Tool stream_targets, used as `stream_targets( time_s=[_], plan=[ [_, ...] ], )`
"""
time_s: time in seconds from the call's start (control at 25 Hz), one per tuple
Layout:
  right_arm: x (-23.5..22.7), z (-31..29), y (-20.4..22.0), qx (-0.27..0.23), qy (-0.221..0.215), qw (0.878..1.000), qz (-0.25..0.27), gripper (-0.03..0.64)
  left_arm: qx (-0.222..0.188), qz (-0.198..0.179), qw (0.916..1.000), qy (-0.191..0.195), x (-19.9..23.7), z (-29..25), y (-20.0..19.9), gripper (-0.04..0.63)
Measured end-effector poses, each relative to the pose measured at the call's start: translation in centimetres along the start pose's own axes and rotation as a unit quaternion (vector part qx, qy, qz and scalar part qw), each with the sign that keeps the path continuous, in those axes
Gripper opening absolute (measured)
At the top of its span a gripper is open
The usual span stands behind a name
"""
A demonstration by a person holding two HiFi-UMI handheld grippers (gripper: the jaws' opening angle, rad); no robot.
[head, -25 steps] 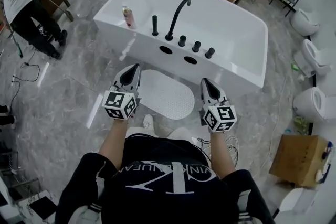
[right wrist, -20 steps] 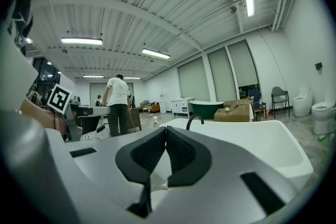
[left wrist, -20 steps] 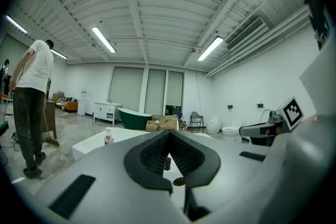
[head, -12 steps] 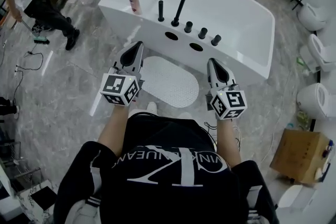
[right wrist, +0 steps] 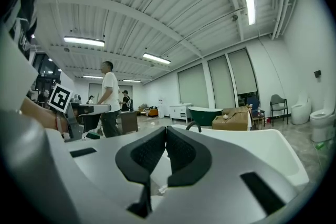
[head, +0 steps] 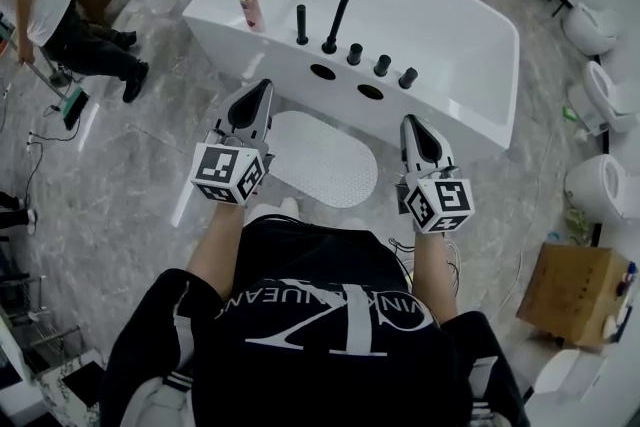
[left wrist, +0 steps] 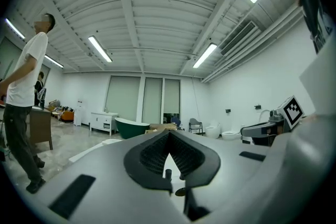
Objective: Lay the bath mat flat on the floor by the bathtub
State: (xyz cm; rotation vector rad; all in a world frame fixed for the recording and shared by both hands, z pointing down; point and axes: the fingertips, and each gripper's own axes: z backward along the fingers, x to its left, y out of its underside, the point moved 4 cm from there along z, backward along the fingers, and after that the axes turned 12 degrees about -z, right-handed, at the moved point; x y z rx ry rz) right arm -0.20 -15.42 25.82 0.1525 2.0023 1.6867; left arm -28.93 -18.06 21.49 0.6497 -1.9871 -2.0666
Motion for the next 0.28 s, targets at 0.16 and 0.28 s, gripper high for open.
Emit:
stream_targets(
  time_s=[0.16,0.28],
  plan=[
    [0.0,0.19,-0.1,-0.002,0.0,1.0,0.003,0.025,0.001,0.003,1.0,0.001,-0.15,0.04,-0.25,0.014],
    [-0.09,0.19,0.0,-0.001,-0.001,1.0,0.003,0.025,0.001,0.015,0.9999,-0.007,-0.17,0.16,-0.54,0.014]
  ],
)
